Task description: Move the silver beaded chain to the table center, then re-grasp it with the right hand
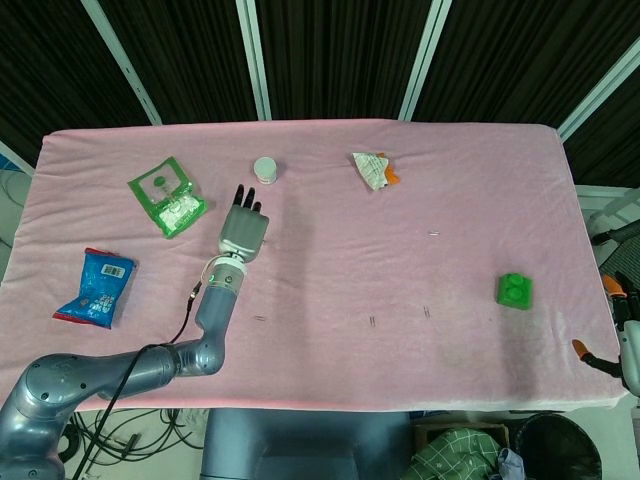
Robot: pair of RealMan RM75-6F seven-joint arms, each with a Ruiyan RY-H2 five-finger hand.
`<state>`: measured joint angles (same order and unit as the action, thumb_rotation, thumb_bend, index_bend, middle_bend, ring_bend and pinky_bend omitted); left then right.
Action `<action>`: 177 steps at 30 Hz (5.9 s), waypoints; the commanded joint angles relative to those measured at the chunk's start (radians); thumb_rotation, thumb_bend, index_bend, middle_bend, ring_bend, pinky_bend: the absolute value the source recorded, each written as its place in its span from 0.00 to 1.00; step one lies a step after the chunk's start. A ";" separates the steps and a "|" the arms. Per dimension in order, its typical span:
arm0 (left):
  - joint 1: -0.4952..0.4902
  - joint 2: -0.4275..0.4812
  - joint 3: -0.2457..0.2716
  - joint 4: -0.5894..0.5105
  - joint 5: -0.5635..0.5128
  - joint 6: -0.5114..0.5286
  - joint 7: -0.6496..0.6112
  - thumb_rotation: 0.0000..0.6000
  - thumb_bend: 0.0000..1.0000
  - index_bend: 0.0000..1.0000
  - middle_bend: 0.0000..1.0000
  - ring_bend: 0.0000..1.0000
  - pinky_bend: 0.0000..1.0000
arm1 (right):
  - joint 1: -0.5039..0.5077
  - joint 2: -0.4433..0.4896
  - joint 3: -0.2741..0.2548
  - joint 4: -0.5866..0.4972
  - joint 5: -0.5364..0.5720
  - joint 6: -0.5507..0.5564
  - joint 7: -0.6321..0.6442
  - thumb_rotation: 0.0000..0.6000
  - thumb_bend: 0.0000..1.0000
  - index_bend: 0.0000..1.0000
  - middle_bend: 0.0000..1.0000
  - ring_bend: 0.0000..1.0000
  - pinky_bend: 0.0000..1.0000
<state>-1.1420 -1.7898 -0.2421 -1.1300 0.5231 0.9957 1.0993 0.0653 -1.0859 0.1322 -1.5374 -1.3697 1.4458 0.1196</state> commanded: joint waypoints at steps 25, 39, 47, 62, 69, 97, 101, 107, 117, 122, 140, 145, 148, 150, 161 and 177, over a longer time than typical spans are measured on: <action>0.105 0.392 0.078 -0.608 0.000 0.126 0.031 1.00 0.42 0.63 0.25 0.00 0.00 | 0.007 -0.020 -0.007 -0.010 -0.008 0.002 -0.080 1.00 0.14 0.00 0.00 0.08 0.22; 0.107 0.454 0.146 -0.745 -0.081 0.093 0.023 1.00 0.42 0.63 0.25 0.00 0.00 | 0.006 -0.022 -0.006 -0.013 -0.005 0.003 -0.091 1.00 0.14 0.00 0.00 0.08 0.22; 0.075 0.418 0.156 -0.754 -0.110 0.090 0.028 1.00 0.42 0.63 0.25 0.00 0.00 | 0.006 -0.020 -0.005 -0.011 -0.004 0.004 -0.085 1.00 0.14 0.00 0.00 0.08 0.22; 0.016 0.373 0.175 -0.772 -0.199 0.117 0.061 1.00 0.42 0.63 0.25 0.00 0.00 | 0.004 -0.017 -0.003 -0.011 -0.007 0.009 -0.072 1.00 0.14 0.00 0.00 0.08 0.22; -0.001 0.366 0.171 -0.784 -0.221 0.109 0.049 1.00 0.42 0.63 0.25 0.00 0.00 | 0.004 -0.017 -0.004 -0.013 -0.010 0.009 -0.075 1.00 0.14 0.00 0.00 0.08 0.22; -0.054 0.339 0.172 -0.768 -0.194 0.155 0.011 1.00 0.42 0.63 0.25 0.00 0.00 | -0.001 -0.010 0.001 -0.013 -0.010 0.019 -0.056 1.00 0.14 0.00 0.00 0.08 0.22; -0.038 0.353 0.158 -0.746 -0.166 0.140 -0.046 1.00 0.43 0.64 0.24 0.00 0.00 | 0.000 -0.011 0.001 -0.014 -0.009 0.017 -0.058 1.00 0.14 0.00 0.00 0.08 0.22; -0.001 0.355 0.094 -0.685 -0.130 0.074 -0.207 1.00 0.43 0.64 0.25 0.00 0.00 | 0.001 -0.013 0.000 -0.012 -0.007 0.012 -0.065 1.00 0.14 0.00 0.00 0.08 0.22; 0.001 0.299 0.023 -0.566 -0.053 0.004 -0.354 1.00 0.44 0.65 0.25 0.00 0.00 | 0.002 -0.014 0.001 -0.008 0.001 0.006 -0.062 1.00 0.14 0.00 0.00 0.08 0.22; -0.017 0.267 0.000 -0.521 -0.068 -0.016 -0.378 1.00 0.44 0.65 0.25 0.00 0.00 | 0.002 -0.012 0.001 -0.007 0.000 0.006 -0.057 1.00 0.14 0.00 0.00 0.08 0.22; -0.137 0.123 -0.041 -0.414 -0.149 -0.030 -0.326 1.00 0.44 0.65 0.25 0.00 0.00 | -0.002 -0.005 0.004 -0.009 -0.003 0.012 -0.037 1.00 0.14 0.00 0.00 0.08 0.22; -0.181 0.057 -0.070 -0.346 -0.157 -0.047 -0.330 1.00 0.44 0.66 0.25 0.00 0.00 | -0.003 -0.004 0.004 -0.007 -0.003 0.012 -0.032 1.00 0.14 0.00 0.00 0.08 0.22; -0.203 0.013 -0.088 -0.295 -0.156 -0.066 -0.344 1.00 0.44 0.66 0.25 0.00 0.00 | -0.003 -0.003 0.004 -0.006 -0.002 0.011 -0.029 1.00 0.14 0.00 0.00 0.08 0.22; -0.223 -0.024 -0.101 -0.247 -0.151 -0.085 -0.357 1.00 0.44 0.66 0.25 0.00 0.00 | -0.004 -0.002 0.005 -0.005 0.000 0.012 -0.025 1.00 0.14 0.00 0.00 0.08 0.22; -0.287 -0.143 -0.155 -0.050 -0.110 -0.202 -0.442 1.00 0.44 0.66 0.25 0.00 0.00 | -0.011 0.006 0.011 -0.002 0.011 0.017 -0.011 1.00 0.14 0.00 0.00 0.08 0.22; -0.256 -0.171 -0.149 0.059 -0.011 -0.327 -0.597 1.00 0.44 0.65 0.25 0.00 0.00 | -0.011 0.005 0.010 -0.003 0.009 0.017 -0.024 1.00 0.14 0.00 0.00 0.08 0.22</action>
<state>-1.4010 -1.9639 -0.3933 -1.0711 0.5084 0.6708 0.5055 0.0545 -1.0807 0.1427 -1.5402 -1.3603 1.4634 0.0961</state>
